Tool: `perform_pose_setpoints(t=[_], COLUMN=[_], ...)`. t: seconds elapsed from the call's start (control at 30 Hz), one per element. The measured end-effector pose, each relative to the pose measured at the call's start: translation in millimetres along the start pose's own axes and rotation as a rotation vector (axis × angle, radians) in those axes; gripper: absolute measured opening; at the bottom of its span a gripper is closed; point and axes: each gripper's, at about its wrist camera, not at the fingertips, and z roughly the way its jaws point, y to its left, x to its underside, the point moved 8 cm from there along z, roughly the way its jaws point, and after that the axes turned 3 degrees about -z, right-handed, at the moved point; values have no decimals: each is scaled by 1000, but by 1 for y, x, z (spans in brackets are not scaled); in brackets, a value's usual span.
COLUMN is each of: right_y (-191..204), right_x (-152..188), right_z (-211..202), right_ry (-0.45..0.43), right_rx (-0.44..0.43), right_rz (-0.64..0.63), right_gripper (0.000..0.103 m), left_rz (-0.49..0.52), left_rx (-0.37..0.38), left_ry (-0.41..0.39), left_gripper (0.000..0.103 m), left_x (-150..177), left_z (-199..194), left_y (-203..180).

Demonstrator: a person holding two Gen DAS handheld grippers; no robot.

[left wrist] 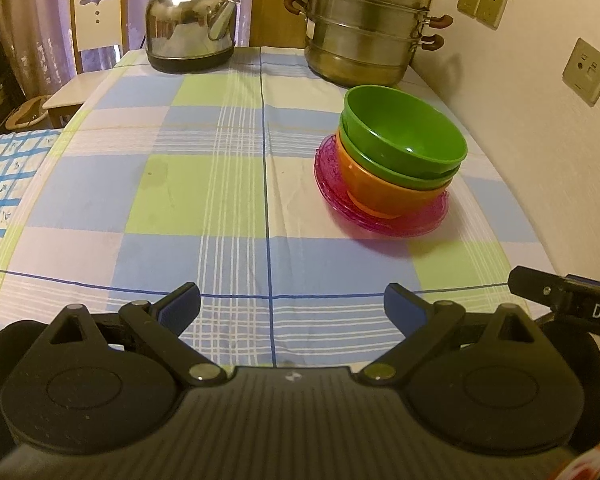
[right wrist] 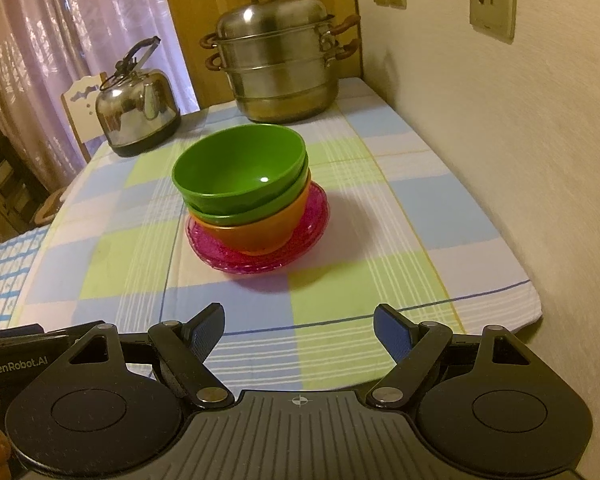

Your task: Organize plates and bowls

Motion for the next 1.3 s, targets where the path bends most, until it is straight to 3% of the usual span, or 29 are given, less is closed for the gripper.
perform_pose_setpoints(t=[1.3], right_y=[0], right_x=[3], right_z=[5], right_ry=[8], right_rx=[5], right_rz=[-23], right_gripper=[81], left_rz=[6], left_rx=[-4], left_ry=[-6], left_gripper=[98], left_x=[-2], left_z=[-2], left_y=[1])
